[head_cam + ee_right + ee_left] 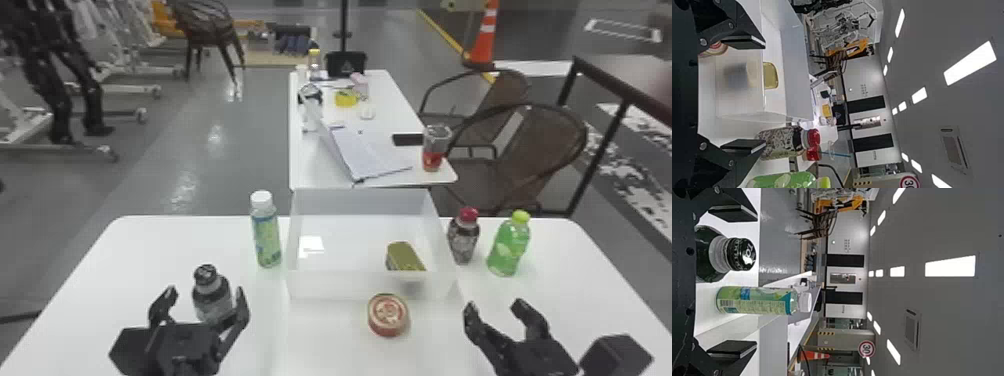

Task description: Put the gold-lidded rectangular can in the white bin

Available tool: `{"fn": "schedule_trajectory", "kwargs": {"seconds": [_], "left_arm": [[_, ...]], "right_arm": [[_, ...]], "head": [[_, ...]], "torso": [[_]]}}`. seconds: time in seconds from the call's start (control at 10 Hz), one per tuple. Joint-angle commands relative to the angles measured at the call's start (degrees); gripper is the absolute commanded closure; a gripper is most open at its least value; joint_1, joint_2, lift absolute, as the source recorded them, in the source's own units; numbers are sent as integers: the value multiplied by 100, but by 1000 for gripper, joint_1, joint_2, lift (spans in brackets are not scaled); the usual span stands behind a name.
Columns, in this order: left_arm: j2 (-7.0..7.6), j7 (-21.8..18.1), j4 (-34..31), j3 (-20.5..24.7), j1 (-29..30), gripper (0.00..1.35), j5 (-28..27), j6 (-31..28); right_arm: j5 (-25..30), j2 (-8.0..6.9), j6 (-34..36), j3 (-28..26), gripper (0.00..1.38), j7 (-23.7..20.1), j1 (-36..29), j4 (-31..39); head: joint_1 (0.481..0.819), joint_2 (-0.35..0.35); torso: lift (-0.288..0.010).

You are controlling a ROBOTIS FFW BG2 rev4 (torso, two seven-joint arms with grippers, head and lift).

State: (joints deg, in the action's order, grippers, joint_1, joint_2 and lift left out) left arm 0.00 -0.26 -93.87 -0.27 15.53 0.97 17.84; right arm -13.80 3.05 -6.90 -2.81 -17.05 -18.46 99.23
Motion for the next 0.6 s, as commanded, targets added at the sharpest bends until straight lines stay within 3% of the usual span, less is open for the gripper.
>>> {"fn": "schedule_trajectory", "kwargs": {"seconds": [0.0,0.5], "left_arm": [[-15,0,0,0,12,160,0,0],[18,0,-17,-17,3,160,-17,0]], "right_arm": [[0,-6,-5,0,386,0,0,0],[9,-6,-31,0,386,0,9,9]], "head": [[549,0],[549,0]], "torso": [[-100],[-100]]}}
